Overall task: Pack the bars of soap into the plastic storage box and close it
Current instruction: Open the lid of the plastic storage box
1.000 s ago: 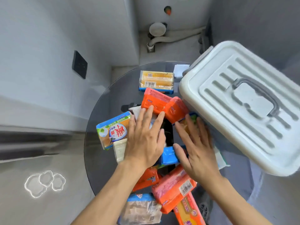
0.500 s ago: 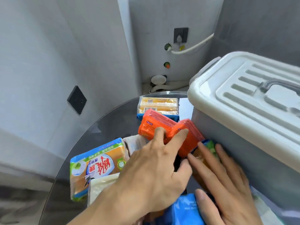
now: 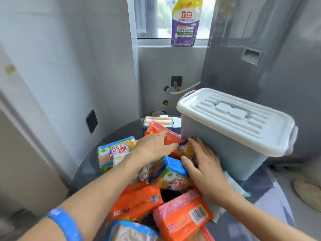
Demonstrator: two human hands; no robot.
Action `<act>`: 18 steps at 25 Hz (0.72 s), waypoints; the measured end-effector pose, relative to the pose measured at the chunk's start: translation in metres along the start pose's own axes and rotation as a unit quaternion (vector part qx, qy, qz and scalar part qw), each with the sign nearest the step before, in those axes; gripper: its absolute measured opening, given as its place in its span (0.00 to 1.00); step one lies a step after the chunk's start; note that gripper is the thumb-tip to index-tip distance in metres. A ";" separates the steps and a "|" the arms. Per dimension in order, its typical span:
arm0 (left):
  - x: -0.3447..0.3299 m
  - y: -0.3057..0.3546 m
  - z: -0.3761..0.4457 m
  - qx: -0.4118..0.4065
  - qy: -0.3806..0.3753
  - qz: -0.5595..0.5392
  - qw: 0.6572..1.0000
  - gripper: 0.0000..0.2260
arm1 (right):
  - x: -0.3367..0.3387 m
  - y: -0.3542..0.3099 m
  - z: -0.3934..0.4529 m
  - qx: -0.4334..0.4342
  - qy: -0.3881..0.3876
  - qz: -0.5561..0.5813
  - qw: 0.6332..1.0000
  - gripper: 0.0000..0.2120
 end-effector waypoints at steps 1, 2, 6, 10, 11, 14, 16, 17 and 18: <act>0.002 0.001 -0.003 0.004 0.002 0.012 1.000 0.32 | 0.004 -0.001 0.000 -0.006 -0.007 0.000 1.000 0.30; 0.004 0.001 -0.008 0.011 0.002 0.025 1.000 0.31 | 0.009 -0.002 0.000 -0.011 -0.013 0.003 1.000 0.28; 0.012 0.005 -0.026 0.008 -0.001 0.042 0.999 0.28 | 0.031 0.000 -0.011 0.008 -0.084 0.026 0.996 0.24; 0.021 0.009 -0.030 -0.011 0.039 0.072 0.997 0.18 | 0.078 -0.015 -0.012 0.167 0.051 0.006 0.985 0.14; 0.023 0.013 -0.028 -0.022 0.080 0.064 0.994 0.14 | 0.093 -0.019 -0.008 0.205 0.129 -0.014 0.970 0.14; 0.033 0.037 -0.016 -0.038 0.186 -0.026 0.982 0.11 | 0.117 -0.016 0.019 0.170 0.149 -0.216 0.950 0.27; 0.036 0.053 -0.005 -0.057 0.239 -0.081 0.966 0.09 | 0.119 0.001 0.035 0.098 0.085 -0.283 0.950 0.31; 0.039 0.060 0.000 -0.071 0.269 -0.094 0.956 0.10 | 0.120 0.008 0.036 0.083 0.077 -0.285 0.952 0.31; 0.041 0.064 0.006 -0.079 0.298 -0.090 0.947 0.11 | 0.122 0.012 0.034 0.082 0.077 -0.275 0.955 0.30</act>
Point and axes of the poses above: each hand's wrist, its own z-axis towards the middle knuckle, its own x-axis out of the back of the hand, y = z × x, the point moved 4 cm from there along z, towards the middle knuckle, and after that the axes turned 14 degrees about -x, right-handed, at the moved point
